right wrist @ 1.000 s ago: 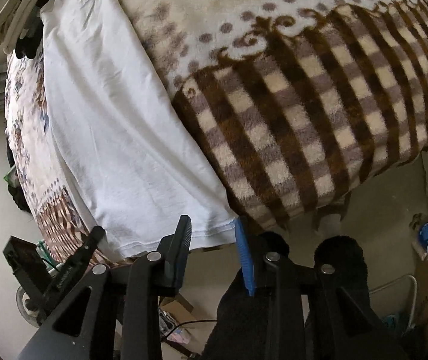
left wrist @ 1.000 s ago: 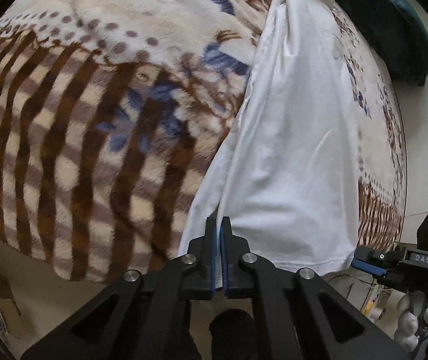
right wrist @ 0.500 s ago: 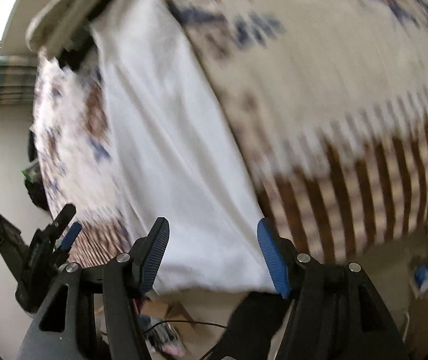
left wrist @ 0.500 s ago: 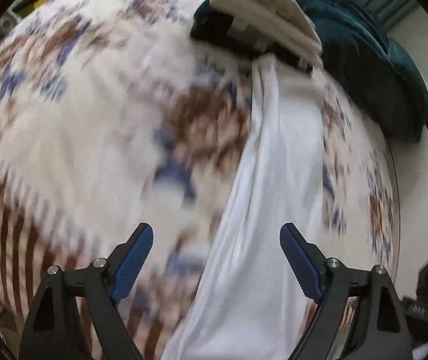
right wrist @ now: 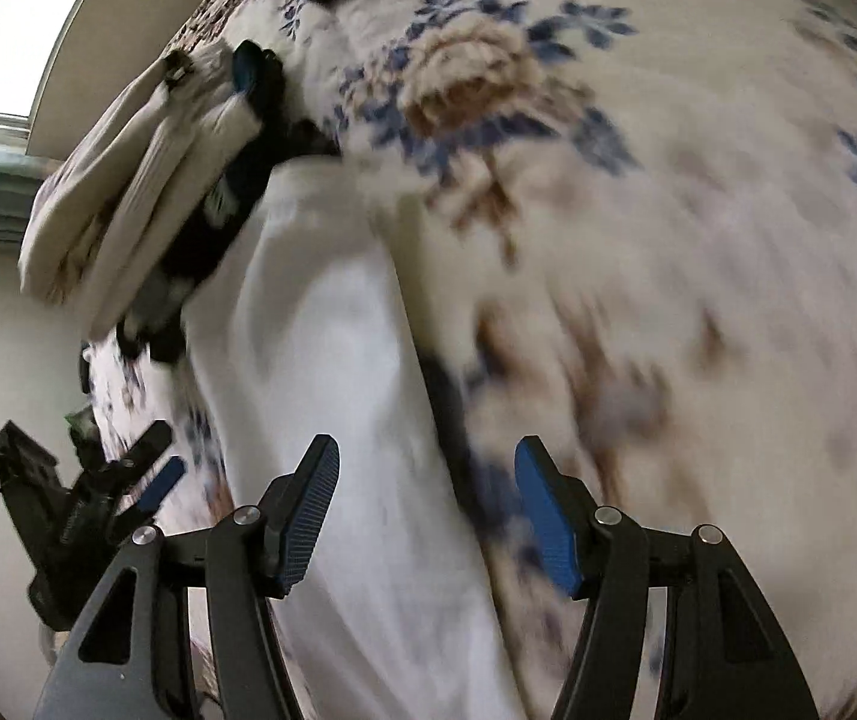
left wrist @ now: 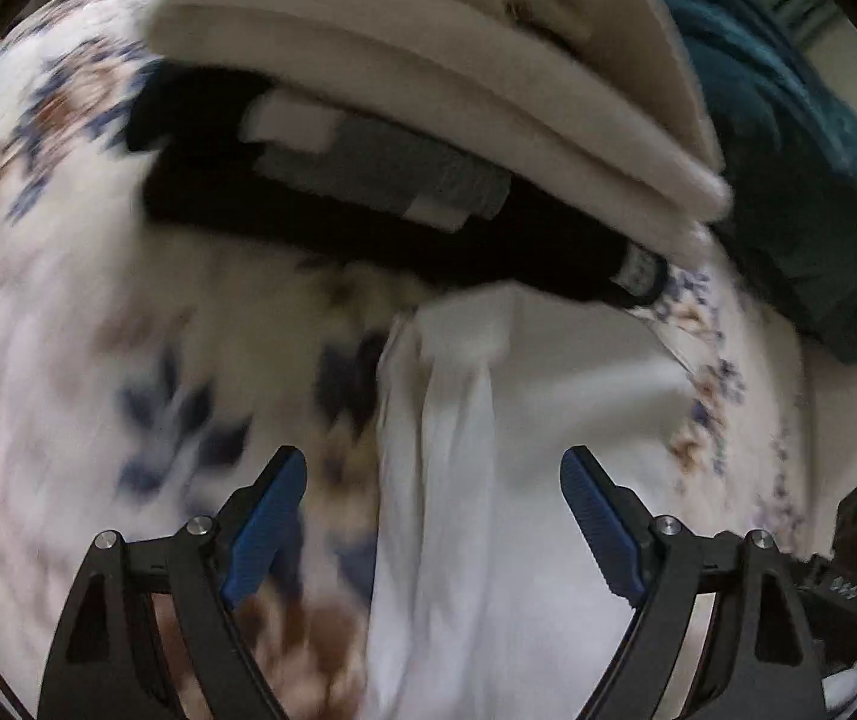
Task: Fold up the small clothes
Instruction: 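Open both tools and release the folded shirt near the clothes stack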
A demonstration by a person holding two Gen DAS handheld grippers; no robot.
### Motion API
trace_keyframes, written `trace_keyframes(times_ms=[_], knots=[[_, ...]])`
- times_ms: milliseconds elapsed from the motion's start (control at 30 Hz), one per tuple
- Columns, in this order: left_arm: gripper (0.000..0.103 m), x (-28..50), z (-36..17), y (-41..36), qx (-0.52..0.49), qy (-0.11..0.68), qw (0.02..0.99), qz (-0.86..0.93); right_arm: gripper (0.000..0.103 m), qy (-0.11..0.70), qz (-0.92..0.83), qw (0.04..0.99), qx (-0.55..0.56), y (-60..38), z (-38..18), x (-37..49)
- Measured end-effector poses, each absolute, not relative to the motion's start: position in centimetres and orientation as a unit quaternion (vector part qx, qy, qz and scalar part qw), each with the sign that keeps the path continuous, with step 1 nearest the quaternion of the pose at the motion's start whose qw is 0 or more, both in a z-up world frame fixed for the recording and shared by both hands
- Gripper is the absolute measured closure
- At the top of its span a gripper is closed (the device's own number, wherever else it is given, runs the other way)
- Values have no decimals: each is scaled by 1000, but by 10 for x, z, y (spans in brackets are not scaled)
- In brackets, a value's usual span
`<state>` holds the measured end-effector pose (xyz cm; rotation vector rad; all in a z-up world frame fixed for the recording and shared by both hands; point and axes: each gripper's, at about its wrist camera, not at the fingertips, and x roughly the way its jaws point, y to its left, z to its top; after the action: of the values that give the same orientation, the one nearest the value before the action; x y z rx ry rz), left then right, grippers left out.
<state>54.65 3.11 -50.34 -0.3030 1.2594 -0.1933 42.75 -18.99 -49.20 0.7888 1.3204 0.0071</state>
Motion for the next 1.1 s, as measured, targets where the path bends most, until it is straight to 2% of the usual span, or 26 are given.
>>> trace_keyframes(times_ms=[133,267,467,567,633,733,867,1100], knots=[[17,568,-538,28,-64,610,788,-49,39,644,49,693,320,-177,-527,483],[15,564,-547,46,-81,614,783,-64,44,673,13,711,205,-168,-541,501],[16,512,-499,50,-106,598,790,-83,43,659,40,708,251,-173,-521,486],[16,470,-501,43,-62,610,785,-86,42,673,99,680,275,-159,-524,471],[15,446,-520,47,-3,631,775,-50,42,693,115,668,246,-146,-533,459],[15,422,-539,80,-53,650,758,-24,43,709,73,677,183,-146,-546,445],[17,415,-527,100,-86,649,755,0,43,707,74,670,212,-159,-544,447],[17,484,-500,81,-121,593,795,-35,43,638,95,719,261,-184,-519,511]])
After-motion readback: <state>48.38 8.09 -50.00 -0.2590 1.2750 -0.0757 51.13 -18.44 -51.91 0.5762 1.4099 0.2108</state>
